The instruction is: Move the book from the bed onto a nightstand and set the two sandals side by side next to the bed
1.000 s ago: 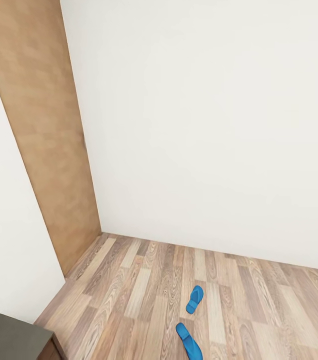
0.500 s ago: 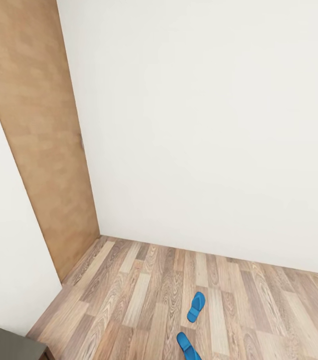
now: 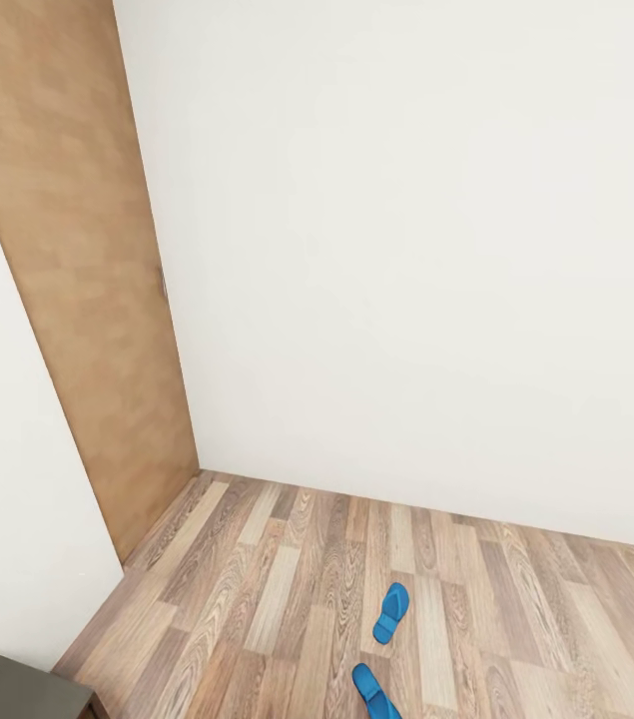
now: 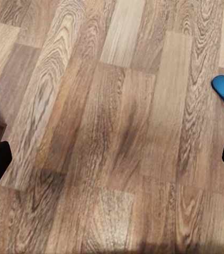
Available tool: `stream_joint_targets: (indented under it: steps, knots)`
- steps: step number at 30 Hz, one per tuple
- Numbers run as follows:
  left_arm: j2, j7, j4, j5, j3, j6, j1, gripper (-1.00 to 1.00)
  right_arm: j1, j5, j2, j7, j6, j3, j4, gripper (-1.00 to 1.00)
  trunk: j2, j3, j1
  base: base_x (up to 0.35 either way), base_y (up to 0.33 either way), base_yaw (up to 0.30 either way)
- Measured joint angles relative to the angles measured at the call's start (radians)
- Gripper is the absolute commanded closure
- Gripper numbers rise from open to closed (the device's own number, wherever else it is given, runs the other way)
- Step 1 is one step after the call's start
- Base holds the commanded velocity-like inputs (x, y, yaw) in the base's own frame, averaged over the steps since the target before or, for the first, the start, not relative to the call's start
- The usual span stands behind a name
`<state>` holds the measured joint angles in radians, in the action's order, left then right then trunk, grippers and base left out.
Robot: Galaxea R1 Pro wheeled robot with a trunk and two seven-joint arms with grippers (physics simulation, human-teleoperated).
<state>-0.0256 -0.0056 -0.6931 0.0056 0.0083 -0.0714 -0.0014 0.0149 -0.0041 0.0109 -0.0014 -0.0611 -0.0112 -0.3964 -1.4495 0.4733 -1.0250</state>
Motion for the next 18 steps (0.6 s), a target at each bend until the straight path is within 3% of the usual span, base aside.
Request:
stream_joint_targets:
  steps: [11, 18]
  knots:
    - [0.000, 0.000, 0.000, 0.000, 0.000, 0.000, 0.000, -1.00, 0.000, 0.000, 0.000, 0.000, 0.000, 0.000, 0.000, -1.00, 0.000, 0.000, 0.000, 0.003, 0.000, 0.000]
    - [0.001, 0.000, 0.000, 0.000, 0.000, 0.000, 0.000, -1.00, 0.000, 0.000, 0.000, 0.000, 0.000, 0.001, 0.000, -1.00, 0.000, 0.000, 0.001, 0.247, 0.000, 0.000]
